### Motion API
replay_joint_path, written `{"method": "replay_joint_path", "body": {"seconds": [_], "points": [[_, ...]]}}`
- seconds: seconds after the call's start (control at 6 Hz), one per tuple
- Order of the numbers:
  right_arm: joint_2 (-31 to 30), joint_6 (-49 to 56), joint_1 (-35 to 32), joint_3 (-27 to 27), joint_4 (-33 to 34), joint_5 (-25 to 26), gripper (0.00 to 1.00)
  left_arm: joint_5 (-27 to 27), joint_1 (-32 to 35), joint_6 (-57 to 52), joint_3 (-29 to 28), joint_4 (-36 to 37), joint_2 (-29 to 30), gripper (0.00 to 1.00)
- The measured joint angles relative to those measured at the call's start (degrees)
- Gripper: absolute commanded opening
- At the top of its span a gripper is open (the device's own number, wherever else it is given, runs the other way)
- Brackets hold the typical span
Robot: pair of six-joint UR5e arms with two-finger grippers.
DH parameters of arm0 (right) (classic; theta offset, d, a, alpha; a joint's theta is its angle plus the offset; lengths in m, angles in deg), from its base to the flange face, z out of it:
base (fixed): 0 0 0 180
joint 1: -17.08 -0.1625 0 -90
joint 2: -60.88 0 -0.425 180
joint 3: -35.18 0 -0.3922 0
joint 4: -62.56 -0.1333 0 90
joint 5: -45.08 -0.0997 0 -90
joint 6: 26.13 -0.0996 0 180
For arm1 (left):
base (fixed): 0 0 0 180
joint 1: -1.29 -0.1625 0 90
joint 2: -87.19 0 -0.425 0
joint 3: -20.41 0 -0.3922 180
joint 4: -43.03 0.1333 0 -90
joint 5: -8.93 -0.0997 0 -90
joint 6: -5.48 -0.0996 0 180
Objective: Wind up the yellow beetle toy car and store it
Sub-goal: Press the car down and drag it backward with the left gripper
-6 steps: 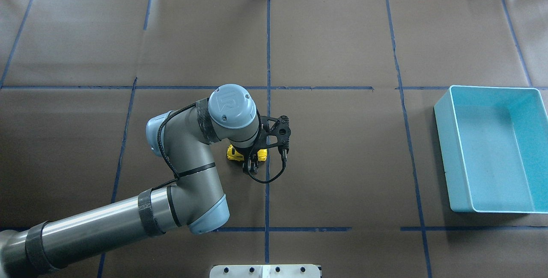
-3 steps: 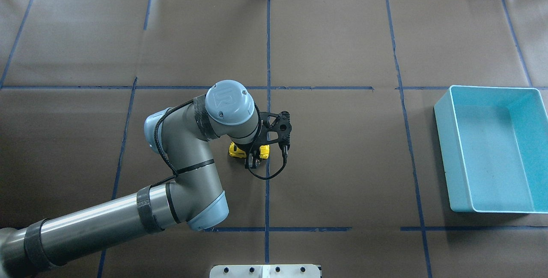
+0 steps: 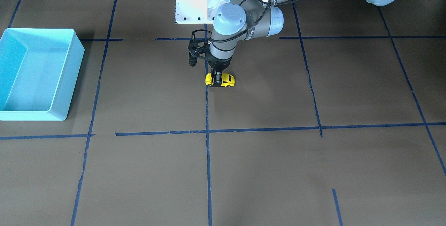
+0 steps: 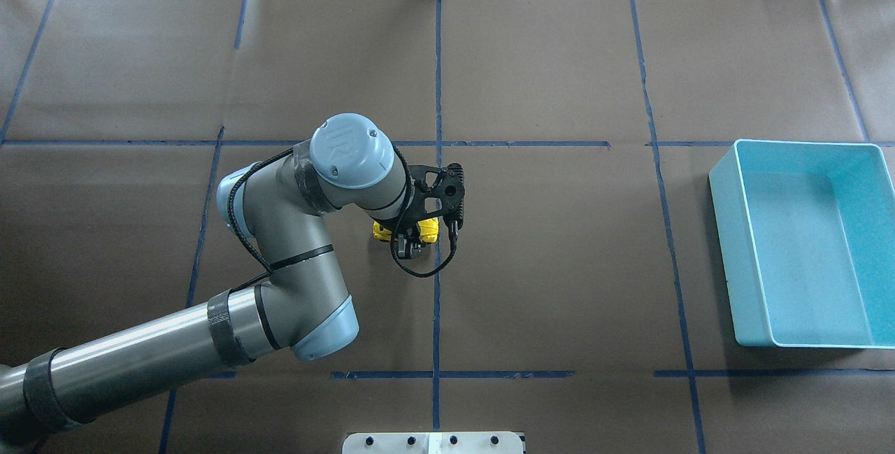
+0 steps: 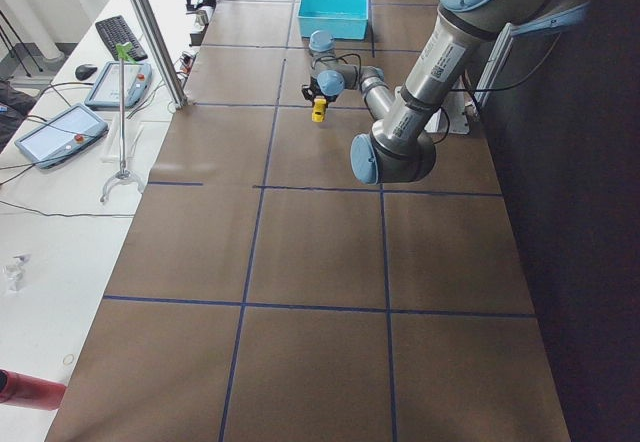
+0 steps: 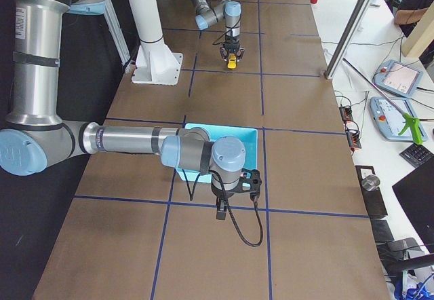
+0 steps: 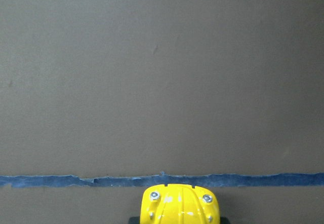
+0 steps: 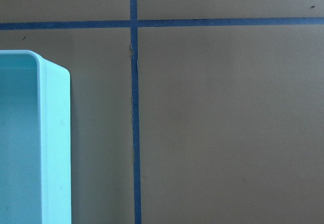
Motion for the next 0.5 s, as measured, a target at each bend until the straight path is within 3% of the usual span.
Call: {"method": "replay_joint_path", "body": {"seconds": [0.5], "points": [[-0.08, 0.00, 0.00, -0.10, 0.00, -0.06, 1.00, 0.01, 0.13, 1.98, -0.31, -5.92, -1.32, 0.01]]}}
